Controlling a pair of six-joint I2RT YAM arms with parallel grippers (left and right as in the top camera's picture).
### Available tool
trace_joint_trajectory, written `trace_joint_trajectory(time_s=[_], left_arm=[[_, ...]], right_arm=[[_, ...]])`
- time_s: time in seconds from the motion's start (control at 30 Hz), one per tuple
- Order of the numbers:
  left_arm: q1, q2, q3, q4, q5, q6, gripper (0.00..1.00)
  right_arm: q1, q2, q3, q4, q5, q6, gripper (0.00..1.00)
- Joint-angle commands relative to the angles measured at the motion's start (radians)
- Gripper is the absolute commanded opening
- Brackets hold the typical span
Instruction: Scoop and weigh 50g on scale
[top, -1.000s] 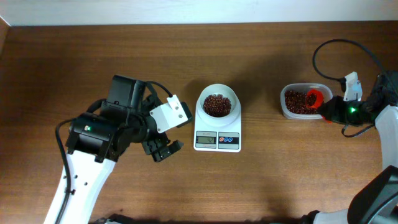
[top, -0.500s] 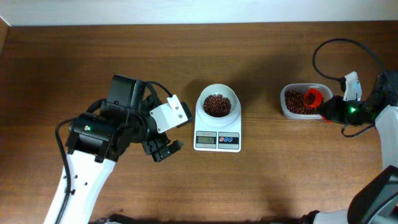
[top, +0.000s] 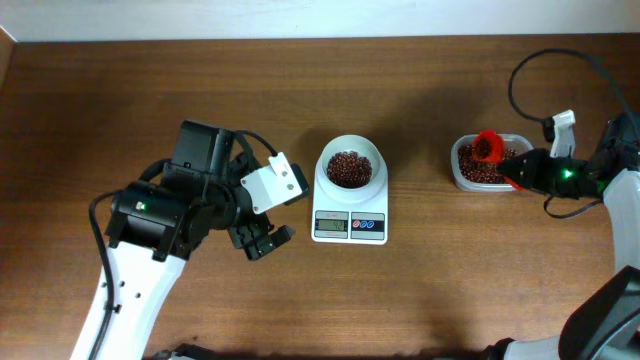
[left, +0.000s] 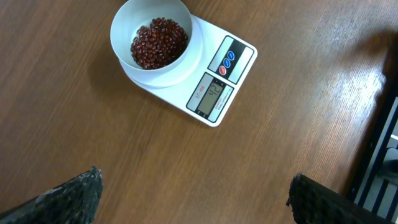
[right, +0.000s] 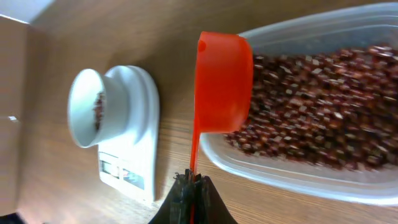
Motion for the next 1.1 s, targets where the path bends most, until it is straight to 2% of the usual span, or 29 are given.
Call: trace_joint_trajectory(time_s=[0.0, 0.43, 0.6, 0.73, 0.83, 1.07], left_arm=[[0.005, -0.003, 0.016, -0.005, 0.014, 0.020, 0.99], [0.005, -0.003, 0.016, -0.005, 0.014, 0.020, 0.99], [0.005, -0.003, 0.016, -0.005, 0.014, 0.020, 0.99], [0.005, -0.003, 0.016, -0.005, 0.014, 0.020, 0.99], [0.005, -0.003, 0.016, -0.005, 0.014, 0.020, 0.99], [0.005, -0.003, 0.016, -0.005, 0.014, 0.020, 0.99]], right_arm=[[0.037, -0.020, 0.001, 0.003, -0.098, -0.021, 0.04], [0.419, -0.020, 0.028, 0.121, -0.097, -0.018, 0.04], [0.505, -0.020, 0.028, 0.208, -0.085, 0.006, 0.04], [0.573, -0.020, 0.028, 0.270, -0.030, -0.032, 0.04], [0.615, -0.020, 0.028, 0.273, 0.065, -0.054, 0.04], [0.644, -0.020, 0.028, 0.267, 0.099, -0.077, 0.04]])
